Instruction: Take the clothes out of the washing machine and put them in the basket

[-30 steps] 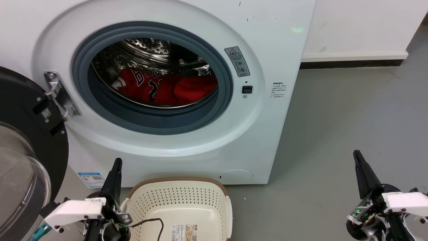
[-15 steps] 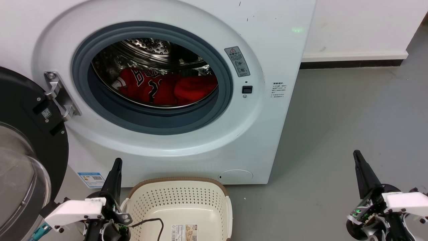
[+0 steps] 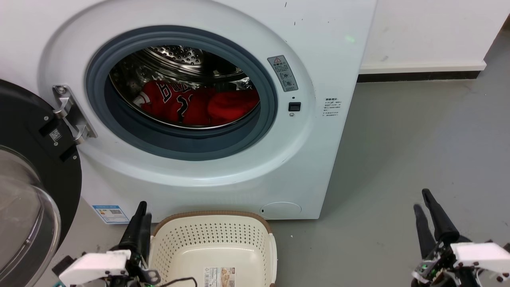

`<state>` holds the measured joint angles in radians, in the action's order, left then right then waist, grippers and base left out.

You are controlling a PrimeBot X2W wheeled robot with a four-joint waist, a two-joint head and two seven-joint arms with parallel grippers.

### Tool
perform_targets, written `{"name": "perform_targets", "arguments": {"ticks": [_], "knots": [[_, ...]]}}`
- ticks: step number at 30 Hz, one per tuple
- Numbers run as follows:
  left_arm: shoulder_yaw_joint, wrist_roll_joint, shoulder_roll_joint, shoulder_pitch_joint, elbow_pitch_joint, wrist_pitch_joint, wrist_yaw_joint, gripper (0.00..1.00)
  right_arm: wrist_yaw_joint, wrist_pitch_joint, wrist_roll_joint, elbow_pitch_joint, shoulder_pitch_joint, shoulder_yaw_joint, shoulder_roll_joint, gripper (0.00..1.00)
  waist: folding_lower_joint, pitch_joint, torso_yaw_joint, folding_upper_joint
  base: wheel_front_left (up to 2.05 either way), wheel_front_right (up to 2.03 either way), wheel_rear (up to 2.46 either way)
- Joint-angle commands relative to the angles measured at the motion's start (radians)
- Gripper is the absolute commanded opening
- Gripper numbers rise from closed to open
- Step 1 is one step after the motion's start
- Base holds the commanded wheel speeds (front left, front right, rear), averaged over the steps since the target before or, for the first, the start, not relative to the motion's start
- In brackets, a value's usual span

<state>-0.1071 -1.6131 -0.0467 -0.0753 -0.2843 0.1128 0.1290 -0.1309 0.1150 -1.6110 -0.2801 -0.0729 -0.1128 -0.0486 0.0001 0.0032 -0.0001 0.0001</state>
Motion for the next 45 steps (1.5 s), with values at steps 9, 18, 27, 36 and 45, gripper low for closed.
{"name": "perform_targets", "arguments": {"ticks": [9,18,27,36,45], "knots": [[-0.010,0.029,-0.001,0.014,0.049,-0.045,0.000,1.00,0.000,-0.046,0.014,0.034,0.004,0.027,-0.001,1.00,-0.0001,0.002,-0.002,-0.0001,0.00,0.00,0.00],[-0.040,0.106,-0.001,0.024,0.059,-0.087,0.001,1.00,0.000,-0.088,0.068,0.048,0.004,0.042,-0.001,1.00,-0.0001,0.003,-0.005,-0.0001,0.00,0.00,0.00],[-0.108,0.266,-0.002,0.029,0.098,-0.125,0.001,1.00,0.000,-0.126,0.307,0.077,0.005,0.043,-0.001,1.00,-0.0001,0.004,-0.008,-0.0001,0.00,0.00,0.00],[-0.103,0.539,-0.002,0.040,0.239,-0.166,-0.054,1.00,0.000,-0.167,0.650,0.169,-0.004,0.037,-0.002,1.00,-0.0001,0.011,-0.011,-0.0001,0.00,0.00,0.00],[-0.020,0.744,-0.002,0.059,0.338,-0.197,-0.110,1.00,0.000,-0.198,0.903,0.251,-0.006,0.060,-0.002,1.00,-0.0001,0.019,-0.012,-0.0001,0.00,0.00,0.00]]}}
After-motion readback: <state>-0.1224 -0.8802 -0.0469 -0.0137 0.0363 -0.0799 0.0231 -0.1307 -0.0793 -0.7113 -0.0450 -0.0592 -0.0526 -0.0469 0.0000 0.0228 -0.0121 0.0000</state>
